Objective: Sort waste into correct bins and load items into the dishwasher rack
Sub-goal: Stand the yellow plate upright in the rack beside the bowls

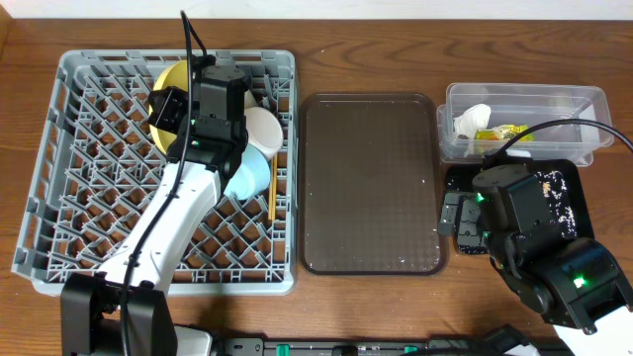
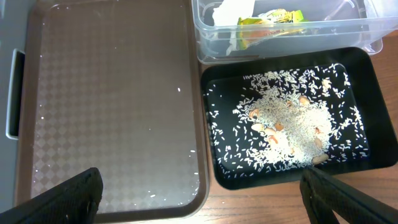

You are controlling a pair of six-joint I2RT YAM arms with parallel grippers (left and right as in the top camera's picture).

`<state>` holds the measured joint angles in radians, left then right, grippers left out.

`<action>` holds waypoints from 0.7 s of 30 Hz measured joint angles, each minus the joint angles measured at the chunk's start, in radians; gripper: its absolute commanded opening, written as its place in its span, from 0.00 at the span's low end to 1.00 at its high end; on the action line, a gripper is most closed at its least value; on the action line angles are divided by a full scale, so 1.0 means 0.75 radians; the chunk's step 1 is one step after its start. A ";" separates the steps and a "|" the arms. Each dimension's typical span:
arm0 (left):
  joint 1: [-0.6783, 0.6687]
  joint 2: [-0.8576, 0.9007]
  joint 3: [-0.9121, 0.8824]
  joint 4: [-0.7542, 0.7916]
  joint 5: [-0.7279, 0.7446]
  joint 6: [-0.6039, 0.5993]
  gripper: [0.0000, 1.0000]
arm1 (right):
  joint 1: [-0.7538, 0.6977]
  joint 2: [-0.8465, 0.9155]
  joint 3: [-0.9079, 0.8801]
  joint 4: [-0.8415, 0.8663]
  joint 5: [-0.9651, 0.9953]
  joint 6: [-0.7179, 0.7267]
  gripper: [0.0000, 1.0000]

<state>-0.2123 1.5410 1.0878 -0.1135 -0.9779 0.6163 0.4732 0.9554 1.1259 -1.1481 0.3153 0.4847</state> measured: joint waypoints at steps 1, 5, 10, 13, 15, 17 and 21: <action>0.000 0.000 0.000 -0.008 0.000 -0.013 0.08 | 0.000 0.000 0.000 0.001 0.000 0.000 0.99; -0.019 0.003 -0.002 -0.102 0.005 -0.102 0.11 | 0.000 0.000 0.000 0.001 0.000 0.000 0.99; -0.106 0.003 -0.003 -0.253 0.050 -0.283 0.21 | 0.000 0.000 0.000 0.000 0.001 0.000 0.99; -0.187 0.003 -0.003 -0.334 0.122 -0.364 0.29 | 0.000 0.000 0.000 0.000 0.001 0.000 0.99; -0.234 -0.001 -0.002 -0.349 0.166 -0.395 0.31 | 0.000 0.000 0.000 0.000 0.000 0.000 0.99; -0.282 -0.007 0.001 -0.358 0.228 -0.429 0.34 | 0.000 0.000 0.000 0.000 0.000 0.000 0.99; -0.340 -0.001 -0.002 -0.382 0.415 -0.522 0.41 | 0.000 0.000 0.000 0.000 0.000 0.000 0.99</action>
<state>-0.4675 1.5402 1.0863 -0.4000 -0.6666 0.2249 0.4732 0.9554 1.1259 -1.1481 0.3153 0.4847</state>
